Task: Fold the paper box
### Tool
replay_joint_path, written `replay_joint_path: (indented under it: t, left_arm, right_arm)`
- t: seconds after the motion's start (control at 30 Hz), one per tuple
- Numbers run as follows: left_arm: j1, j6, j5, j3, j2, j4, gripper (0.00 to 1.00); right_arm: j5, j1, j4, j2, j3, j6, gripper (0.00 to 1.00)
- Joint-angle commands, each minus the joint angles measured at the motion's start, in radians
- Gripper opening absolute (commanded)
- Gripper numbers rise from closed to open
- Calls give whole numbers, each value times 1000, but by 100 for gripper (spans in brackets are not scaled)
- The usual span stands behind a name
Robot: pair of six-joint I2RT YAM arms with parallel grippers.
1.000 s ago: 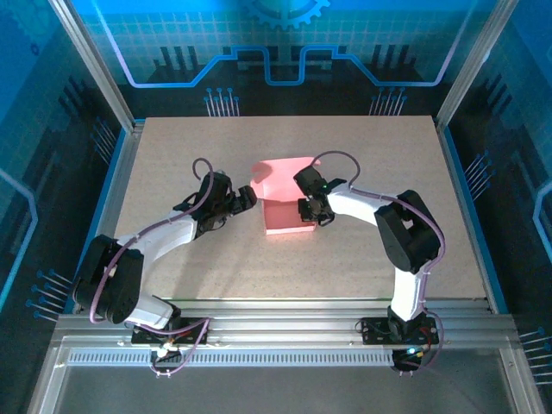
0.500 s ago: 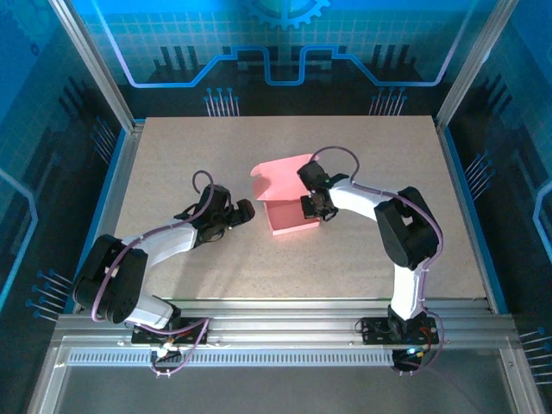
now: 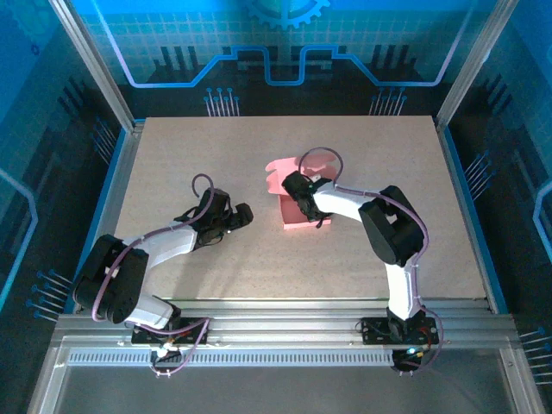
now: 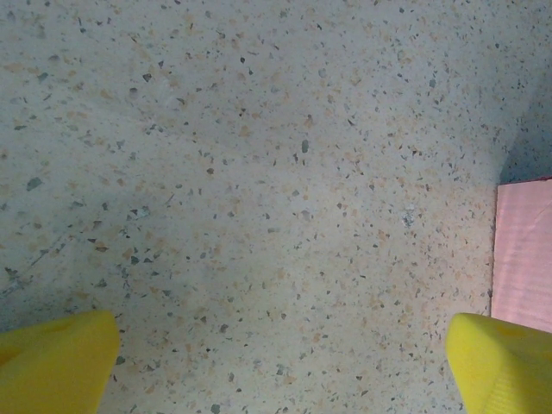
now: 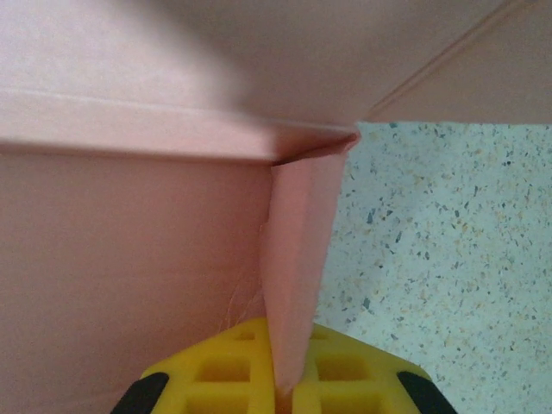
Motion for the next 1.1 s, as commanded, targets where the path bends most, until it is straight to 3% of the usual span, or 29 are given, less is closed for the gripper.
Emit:
replay_joint_path:
  t: [0.0, 0.1, 0.2, 0.5, 0.73, 0.93, 1.07]
  left_arm:
    - [8, 5, 0, -4, -13, 11, 98]
    - [8, 10, 3, -6, -19, 18, 98]
    - [7, 14, 8, 1, -19, 11, 98]
    - [-2, 19, 16, 16, -7, 7, 98]
    - [-18, 35, 9, 27, 12, 11, 98]
    - [-24, 44, 12, 40, 20, 12, 98]
    - [-24, 79, 10, 47, -5, 22, 98]
  right_arm:
    - [-10, -13, -23, -28, -36, -1, 1]
    - [-86, -29, 27, -85, -60, -28, 11]
    - [-150, -45, 59, -133, -79, -29, 28]
    - [-329, -115, 133, -226, -149, -20, 49]
    - [-389, -135, 169, -274, -176, -45, 50]
    - [-373, -140, 175, -273, -183, -54, 40]
    - [-396, -142, 232, -344, -221, -116, 43]
